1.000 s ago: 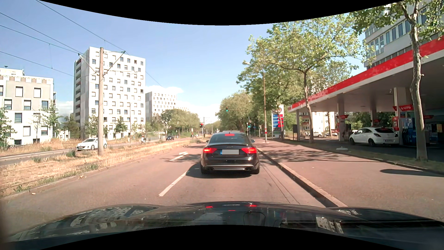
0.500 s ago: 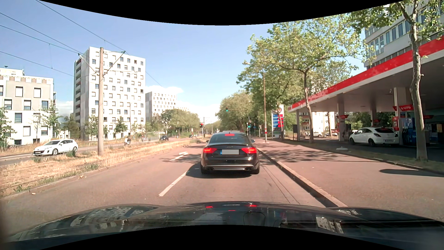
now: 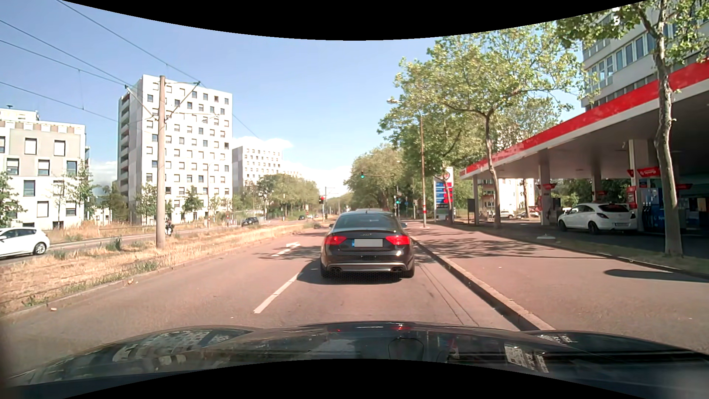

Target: Follow the waypoints while adhering to traffic rules and regulations

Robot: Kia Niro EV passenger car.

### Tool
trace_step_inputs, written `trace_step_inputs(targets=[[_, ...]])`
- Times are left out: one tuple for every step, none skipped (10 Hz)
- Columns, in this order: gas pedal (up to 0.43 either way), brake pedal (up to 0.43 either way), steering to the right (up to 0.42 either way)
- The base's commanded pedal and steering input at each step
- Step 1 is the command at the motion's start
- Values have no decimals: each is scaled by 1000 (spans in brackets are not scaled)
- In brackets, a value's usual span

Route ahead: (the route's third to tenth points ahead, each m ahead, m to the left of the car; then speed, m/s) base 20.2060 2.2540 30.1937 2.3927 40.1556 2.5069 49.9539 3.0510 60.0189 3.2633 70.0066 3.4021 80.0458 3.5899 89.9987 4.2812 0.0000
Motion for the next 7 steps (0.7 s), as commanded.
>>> trace_step_inputs(targets=[[0, 0, -10], [47, 0, -10], [268, 0, -10], [0, 0, -10], [0, 0, -10], [0, 0, -10], [0, 0, -10]])
